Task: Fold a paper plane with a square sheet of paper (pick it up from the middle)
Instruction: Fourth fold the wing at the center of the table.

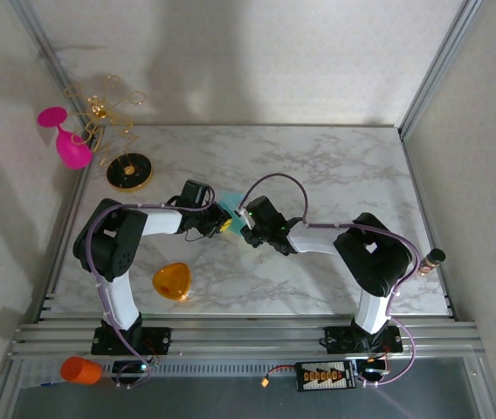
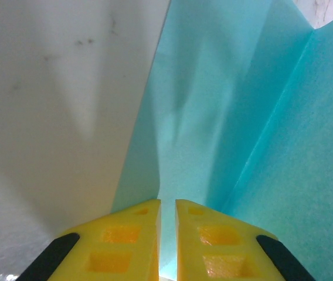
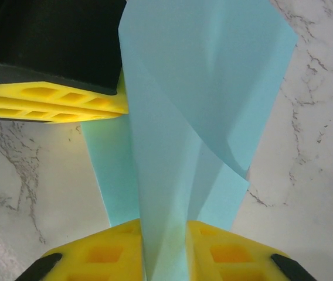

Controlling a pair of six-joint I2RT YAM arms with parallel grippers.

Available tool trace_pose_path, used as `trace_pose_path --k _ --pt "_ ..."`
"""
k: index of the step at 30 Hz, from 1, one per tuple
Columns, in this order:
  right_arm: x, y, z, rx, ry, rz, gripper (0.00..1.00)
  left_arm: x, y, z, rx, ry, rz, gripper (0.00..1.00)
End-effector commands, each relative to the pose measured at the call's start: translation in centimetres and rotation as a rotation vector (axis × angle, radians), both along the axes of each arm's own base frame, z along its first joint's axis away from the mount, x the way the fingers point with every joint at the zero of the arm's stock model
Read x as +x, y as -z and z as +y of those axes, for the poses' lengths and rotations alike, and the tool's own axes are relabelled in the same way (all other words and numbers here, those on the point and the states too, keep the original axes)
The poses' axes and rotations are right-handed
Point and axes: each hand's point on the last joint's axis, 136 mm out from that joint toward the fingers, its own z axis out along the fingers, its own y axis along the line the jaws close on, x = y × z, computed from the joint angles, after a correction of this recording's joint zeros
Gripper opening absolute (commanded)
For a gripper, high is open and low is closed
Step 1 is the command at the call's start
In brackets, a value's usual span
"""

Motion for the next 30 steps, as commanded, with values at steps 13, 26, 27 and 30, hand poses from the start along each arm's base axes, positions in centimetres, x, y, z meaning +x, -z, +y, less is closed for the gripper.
trace_pose_path --k 13,26,27,30 --pt "-0.7 1.4 -1.0 -0.03 0.005 0.036 0.16 -0.2 1.3 0.2 0.037 0.008 0.022 0.15" --pt "-1.0 1.5 -0.2 0.03 -0.034 0.092 0.1 -0.2 0.8 0.1 0.036 0.017 0.013 0.15" --pt "-1.0 1.5 -0.2 0.037 -0.034 0.101 0.09 -0.2 0.7 0.1 0.036 0.018 0.013 0.15" --pt "-1.0 1.6 -0.3 0.061 -0.03 0.122 0.08 -0.2 0.5 0.1 0.039 0.02 0.009 0.16"
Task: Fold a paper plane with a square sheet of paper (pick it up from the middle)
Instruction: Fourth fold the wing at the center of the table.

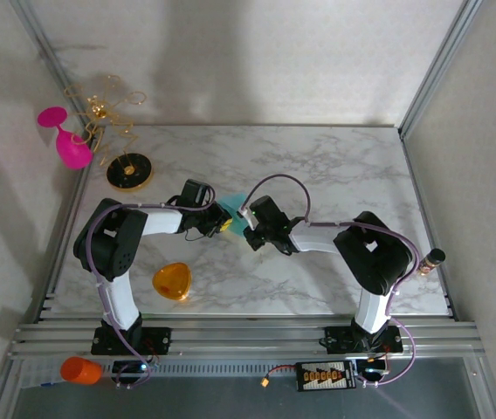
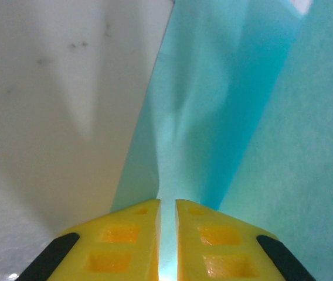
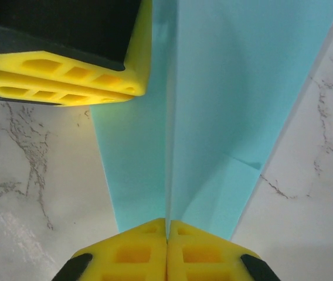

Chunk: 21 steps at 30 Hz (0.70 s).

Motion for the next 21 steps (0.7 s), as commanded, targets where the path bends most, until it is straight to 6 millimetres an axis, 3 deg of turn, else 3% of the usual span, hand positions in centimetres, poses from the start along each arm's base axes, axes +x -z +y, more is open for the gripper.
trace_pose_path --k 1,12,13,21 --pt "-0.5 0.9 -0.2 0.028 -0.005 0.063 0.08 -0.3 0.5 0.2 0.038 0.013 0.011 0.16" --pt "-0.9 0.8 0.0 0.162 -0.034 0.184 0.07 0.3 -2.3 0.5 0.062 0.032 -0.084 0.18" --pt "-0.2 0.8 -0.7 0.176 -0.011 0.188 0.07 0.4 -2.4 0.4 0.059 0.034 -0.092 0.18" --pt "-0.1 0.3 -0.9 0.292 -0.017 0.277 0.06 0.7 -4.3 -1.2 0.005 0.089 -0.211 0.26"
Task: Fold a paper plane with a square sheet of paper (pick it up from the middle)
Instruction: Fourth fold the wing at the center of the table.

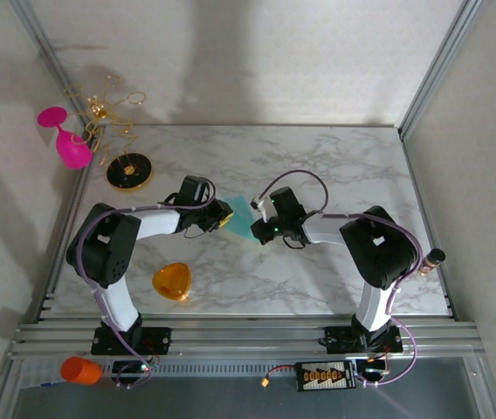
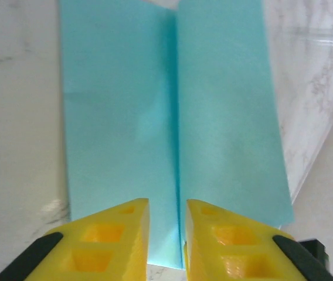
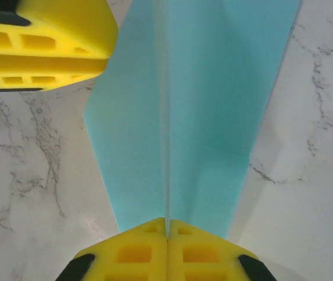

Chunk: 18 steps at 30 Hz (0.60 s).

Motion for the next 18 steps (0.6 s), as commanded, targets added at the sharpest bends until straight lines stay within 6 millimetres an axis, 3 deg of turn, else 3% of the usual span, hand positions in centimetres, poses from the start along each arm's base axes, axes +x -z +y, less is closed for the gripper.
trace_pose_path --k 1,10,18 --pt "-0.7 0.5 0.5 0.069 -0.021 0.076 0.06 0.0 -1.5 -1.1 -0.019 0.051 -0.089 0.27" --pt "-1.2 0.6 0.9 0.149 -0.043 0.163 0.06 -0.2 -1.3 -1.9 -0.035 0.094 -0.143 0.36" --pt "-1.2 0.7 1.1 0.214 -0.033 0.255 0.06 -0.6 -0.6 -2.3 -0.025 0.117 -0.152 0.35"
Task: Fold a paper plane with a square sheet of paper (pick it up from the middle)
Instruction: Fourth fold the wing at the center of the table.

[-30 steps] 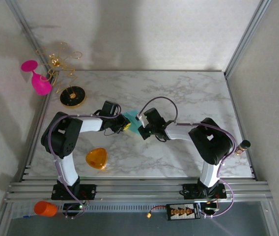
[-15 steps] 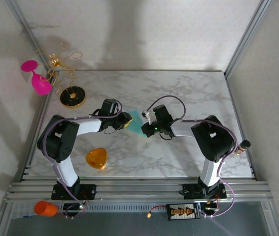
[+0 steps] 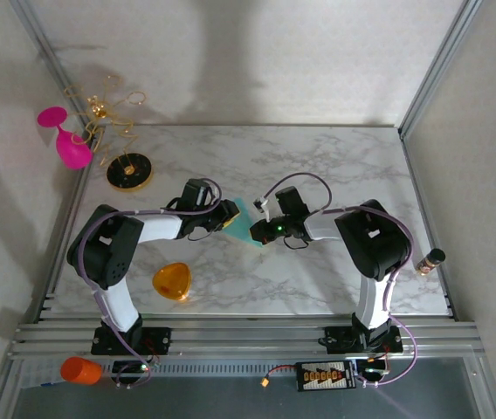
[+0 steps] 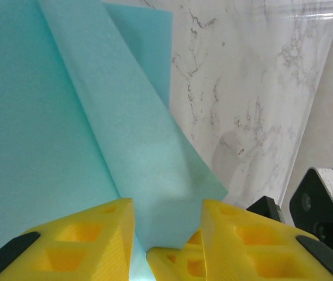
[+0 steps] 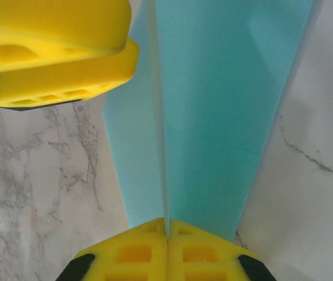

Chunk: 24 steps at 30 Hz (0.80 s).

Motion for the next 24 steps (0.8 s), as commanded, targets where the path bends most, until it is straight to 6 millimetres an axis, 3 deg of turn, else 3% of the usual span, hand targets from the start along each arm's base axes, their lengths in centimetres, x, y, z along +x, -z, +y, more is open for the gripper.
trace_pose_path --k 1,24 --pt "0.0 0.1 0.3 0.048 0.0 0.062 0.06 -0.3 0.3 -0.6 0.003 0.035 -0.028 0.34" --pt "0.5 0.5 0.1 0.064 0.023 0.127 0.1 -1.2 4.2 -1.2 0.095 0.049 0.089 0.34"
